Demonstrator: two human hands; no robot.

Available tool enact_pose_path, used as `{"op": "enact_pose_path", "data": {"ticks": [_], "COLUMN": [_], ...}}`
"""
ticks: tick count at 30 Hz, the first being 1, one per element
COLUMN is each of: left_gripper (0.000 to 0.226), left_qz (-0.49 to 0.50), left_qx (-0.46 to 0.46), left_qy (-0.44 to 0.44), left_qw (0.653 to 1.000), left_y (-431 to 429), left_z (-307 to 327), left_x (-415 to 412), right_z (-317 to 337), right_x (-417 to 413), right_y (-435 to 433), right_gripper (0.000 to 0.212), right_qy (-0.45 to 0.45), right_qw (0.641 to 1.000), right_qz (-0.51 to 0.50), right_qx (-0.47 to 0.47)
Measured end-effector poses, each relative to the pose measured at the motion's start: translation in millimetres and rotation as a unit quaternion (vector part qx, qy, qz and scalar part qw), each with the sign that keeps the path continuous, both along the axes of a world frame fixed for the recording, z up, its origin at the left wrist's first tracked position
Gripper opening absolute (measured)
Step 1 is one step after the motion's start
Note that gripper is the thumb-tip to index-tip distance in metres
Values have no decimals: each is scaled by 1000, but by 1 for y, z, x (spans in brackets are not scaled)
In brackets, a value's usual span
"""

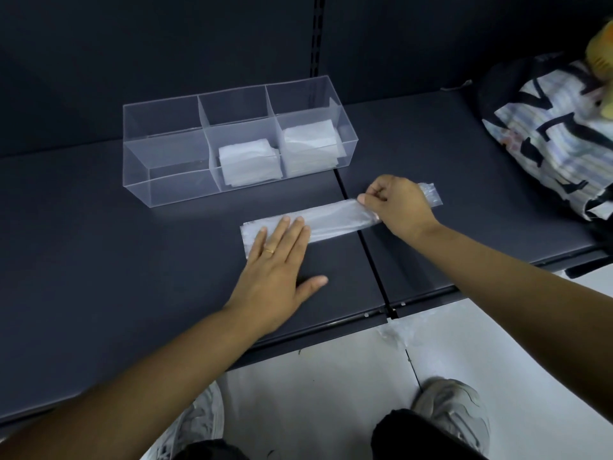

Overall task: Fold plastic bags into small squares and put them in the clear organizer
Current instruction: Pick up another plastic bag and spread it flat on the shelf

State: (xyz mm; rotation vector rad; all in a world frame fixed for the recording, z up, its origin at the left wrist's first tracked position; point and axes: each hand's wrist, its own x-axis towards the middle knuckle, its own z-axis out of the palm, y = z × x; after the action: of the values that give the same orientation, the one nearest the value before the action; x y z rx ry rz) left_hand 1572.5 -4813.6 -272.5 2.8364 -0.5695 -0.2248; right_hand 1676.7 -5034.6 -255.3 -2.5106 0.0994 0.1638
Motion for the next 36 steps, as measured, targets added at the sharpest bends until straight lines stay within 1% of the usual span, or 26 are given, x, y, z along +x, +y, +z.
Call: {"op": "enact_pose_path", "data": {"ticks": [1, 2, 3, 4, 5, 6, 7, 8, 9, 10, 11, 13, 15, 17, 20, 22, 24, 27, 29, 30, 32, 33, 34, 36], "left_gripper": [85, 85, 85, 85, 84, 84, 83, 83, 83, 84, 84, 83, 83, 83, 82, 82, 82, 82, 82, 82, 82, 82, 82, 83], "left_qz": [-2, -3, -2, -2, -1, 0, 1, 2, 3, 4, 5, 7, 9, 14, 19, 21, 23, 20, 16, 12, -8, -22, -38, -74], "left_qx": [37, 59, 68, 73, 76, 76, 72, 67, 62, 61, 64, 73, 82, 81, 76, 81, 78, 82, 76, 75, 78, 76, 73, 74], "left_qy": [5, 2, -1, -3, -4, -5, -7, -6, -4, -6, -10, -16, -18, -17, -11, -12, -10, -6, -7, -9, -18, -21, -24, -29], "left_qw": [999, 998, 998, 997, 997, 997, 997, 998, 998, 998, 998, 997, 996, 996, 997, 996, 997, 996, 997, 997, 997, 997, 996, 994], "left_y": [1, 2, 3, 3, 3, 2, 2, 2, 2, 2, 2, 3, 3, 2, 2, 2, 2, 3, 7, 11, 21, 28, 35, 50], "left_z": [-7, -12, -15, -16, -16, -17, -18, -18, -18, -18, -18, -18, -18, -18, -17, -17, -17, -16, -15, -15, -16, -16, -15, -13], "left_x": [-1, -3, -3, -3, -2, -2, -2, -2, -3, -3, -3, -3, -4, -3, -4, -4, -4, -2, 2, 5, 11, 15, 19, 25], "right_z": [3, 6, 9, 10, 11, 10, 5, -1, -9, -17, -22, -27, -27, -28, -26, -21, -15, -6, -5, -5, -2, 1, 4, 11], "right_x": [-2, -6, -11, -19, -28, -39, -48, -57, -64, -65, -62, -52, -40, -31, -20, -9, 3, 16, 19, 18, 10, 3, -5, -27], "right_y": [1, 2, 5, 11, 21, 32, 43, 50, 54, 51, 42, 16, -16, -47, -85, -100, -105, -103, -100, -100, -100, -99, -99, -96], "right_gripper": [12, 12, 17, 22, 28, 33, 38, 43, 49, 55, 60, 71, 76, 75, 63, 54, 45, 27, 12, 8, 7, 10, 14, 18], "right_qy": [-5, -29, -79, -141, -196, -215, -195, -149, -99, -67, -53, -46, -36, -25, -13, -34, -59, -48, -37, -38, -42, -36, -21, 24], "right_qw": [1000, 997, 989, 977, 965, 957, 950, 941, 930, 922, 918, 921, 929, 939, 967, 983, 990, 994, 996, 997, 999, 999, 996, 979], "right_qz": [-16, -30, -24, 9, 65, 138, 221, 294, 341, 359, 355, 317, 272, 226, 130, 61, 14, -2, 16, 27, 26, 8, -14, -52], "right_qx": [-18, -62, -120, -162, -164, -136, -100, -83, -95, -127, -166, -221, -248, -256, -219, -167, -129, -98, -75, -63, -15, 28, 81, 193]}}
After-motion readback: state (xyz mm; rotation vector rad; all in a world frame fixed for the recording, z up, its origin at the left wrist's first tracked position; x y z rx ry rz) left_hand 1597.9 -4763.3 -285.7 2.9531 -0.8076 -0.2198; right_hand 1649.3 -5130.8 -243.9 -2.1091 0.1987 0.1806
